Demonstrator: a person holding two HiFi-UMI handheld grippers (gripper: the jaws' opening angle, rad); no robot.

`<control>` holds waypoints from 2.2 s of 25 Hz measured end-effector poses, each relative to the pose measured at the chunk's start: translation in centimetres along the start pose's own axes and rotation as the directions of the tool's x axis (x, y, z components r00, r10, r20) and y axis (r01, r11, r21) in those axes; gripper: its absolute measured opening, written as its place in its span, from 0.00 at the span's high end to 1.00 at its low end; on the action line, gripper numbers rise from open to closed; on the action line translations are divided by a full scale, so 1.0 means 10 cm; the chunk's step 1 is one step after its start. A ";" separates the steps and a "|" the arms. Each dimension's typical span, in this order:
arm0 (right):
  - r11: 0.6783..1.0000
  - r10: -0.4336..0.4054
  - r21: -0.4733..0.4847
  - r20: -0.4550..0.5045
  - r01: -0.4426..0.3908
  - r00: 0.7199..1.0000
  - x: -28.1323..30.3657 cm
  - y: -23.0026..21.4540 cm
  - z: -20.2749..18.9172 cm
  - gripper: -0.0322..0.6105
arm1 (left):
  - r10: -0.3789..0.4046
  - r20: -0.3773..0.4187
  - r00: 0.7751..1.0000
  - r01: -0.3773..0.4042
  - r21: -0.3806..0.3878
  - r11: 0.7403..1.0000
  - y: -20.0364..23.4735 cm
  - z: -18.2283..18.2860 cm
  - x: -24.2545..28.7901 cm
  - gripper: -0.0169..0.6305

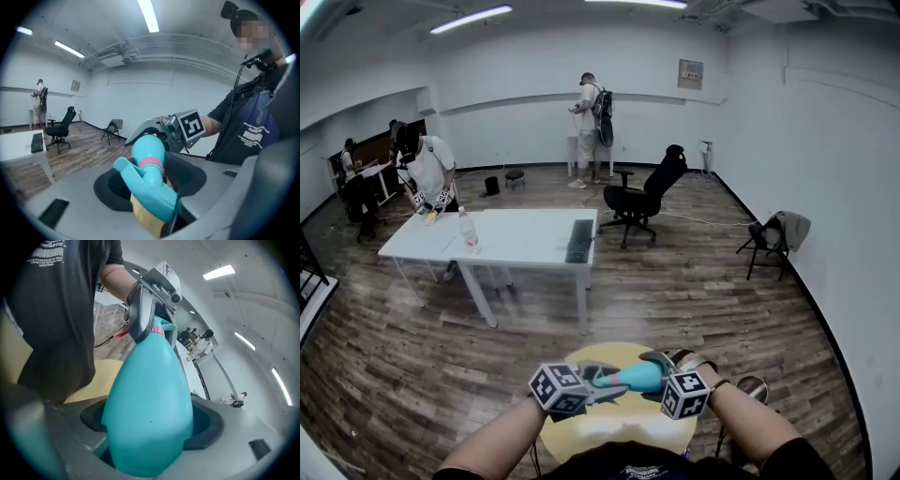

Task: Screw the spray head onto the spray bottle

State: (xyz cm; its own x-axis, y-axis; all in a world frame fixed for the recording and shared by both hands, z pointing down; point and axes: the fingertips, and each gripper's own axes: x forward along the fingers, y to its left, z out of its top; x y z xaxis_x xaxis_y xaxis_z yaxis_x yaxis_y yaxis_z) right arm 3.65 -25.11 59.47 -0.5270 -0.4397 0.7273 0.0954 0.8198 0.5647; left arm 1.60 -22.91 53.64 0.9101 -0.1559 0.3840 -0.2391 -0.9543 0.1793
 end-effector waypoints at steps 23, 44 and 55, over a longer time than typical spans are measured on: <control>0.998 0.070 -0.003 -0.013 -0.070 0.997 -0.05 0.18 0.02 0.26 | -0.053 -0.028 0.998 0.052 -0.020 0.998 -0.15 -0.05 0.05 0.60; 0.995 0.061 0.082 -0.009 -0.060 0.998 -0.02 0.09 -0.09 0.25 | -0.007 0.142 0.990 0.041 -0.237 0.971 0.13 -0.02 -0.20 0.46; 0.991 0.120 0.057 0.007 -0.120 0.993 0.02 0.19 -0.07 0.26 | -0.048 0.018 0.999 0.050 -0.162 0.985 -0.04 -0.10 0.09 0.62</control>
State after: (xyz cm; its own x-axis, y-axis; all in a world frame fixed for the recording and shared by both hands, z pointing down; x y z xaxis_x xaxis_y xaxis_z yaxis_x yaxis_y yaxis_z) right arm 4.33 -23.93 60.99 -0.5174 -0.3355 0.7873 0.1101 0.8862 0.4500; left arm 2.19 -22.44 54.88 0.9264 -0.1145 0.3588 -0.2449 -0.9069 0.3429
